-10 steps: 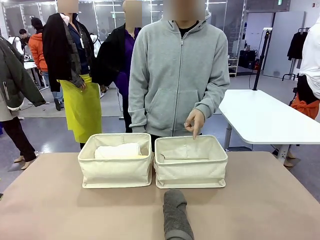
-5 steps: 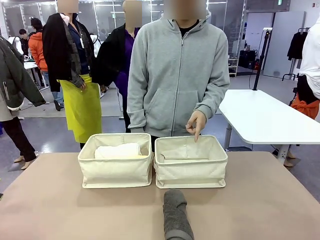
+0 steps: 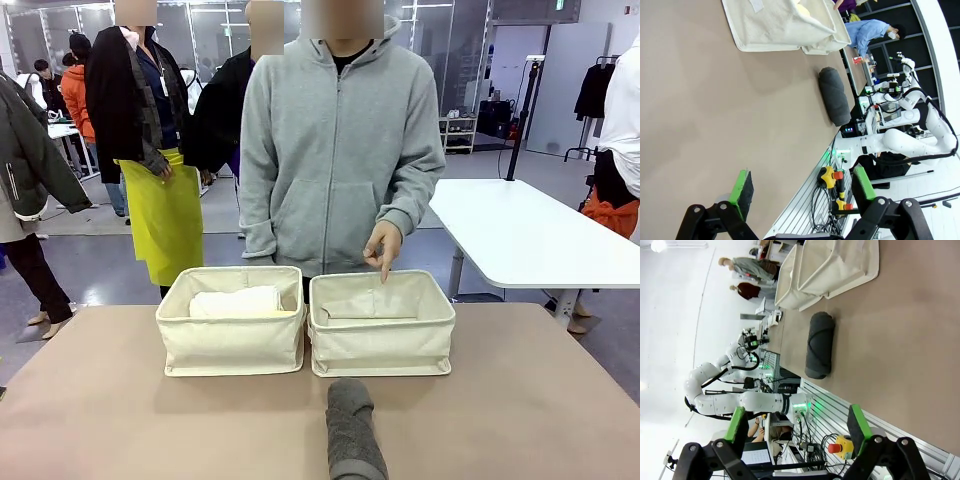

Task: Divide the towels into two baskets.
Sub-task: Pick up one hotel-folded towel from the bottom of the table and place it in the Fabric basket indicated by the person.

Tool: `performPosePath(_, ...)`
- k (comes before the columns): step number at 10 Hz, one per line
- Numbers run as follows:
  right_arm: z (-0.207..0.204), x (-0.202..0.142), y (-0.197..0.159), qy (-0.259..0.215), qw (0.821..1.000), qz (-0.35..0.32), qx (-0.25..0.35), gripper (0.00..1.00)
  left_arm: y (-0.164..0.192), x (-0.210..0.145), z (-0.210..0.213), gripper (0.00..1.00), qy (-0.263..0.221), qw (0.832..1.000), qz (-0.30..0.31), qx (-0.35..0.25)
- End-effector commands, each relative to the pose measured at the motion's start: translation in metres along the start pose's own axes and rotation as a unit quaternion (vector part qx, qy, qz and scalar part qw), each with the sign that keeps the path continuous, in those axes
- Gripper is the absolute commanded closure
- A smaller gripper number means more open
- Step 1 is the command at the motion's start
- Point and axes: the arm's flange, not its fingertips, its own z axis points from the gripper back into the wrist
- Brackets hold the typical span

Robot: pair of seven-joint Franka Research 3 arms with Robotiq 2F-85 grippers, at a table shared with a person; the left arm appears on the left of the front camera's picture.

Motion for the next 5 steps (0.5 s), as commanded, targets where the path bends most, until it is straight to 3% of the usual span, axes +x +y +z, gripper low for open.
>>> performPosePath(1,-0.047,0.010,0.010,0.040,0.999,-0.005,-0.030,0.00,-0.002,-0.002,0.001,0.00,-0.006,1.000,-0.002,-0.002)
performPosePath(3,-0.114,0.001,0.029,0.054,0.997,-0.002,-0.061,0.00,-0.002,-0.002,0.001,0.00,-0.006,1.000,-0.002,-0.002)
performPosePath(4,-0.161,-0.010,0.037,0.071,0.989,-0.009,-0.130,0.00,-0.002,-0.002,0.001,0.00,-0.006,1.000,-0.002,-0.002)
performPosePath(5,-0.194,-0.015,0.043,0.093,0.984,-0.021,-0.152,0.00,-0.002,-0.002,0.001,0.00,-0.006,1.000,-0.002,-0.002)
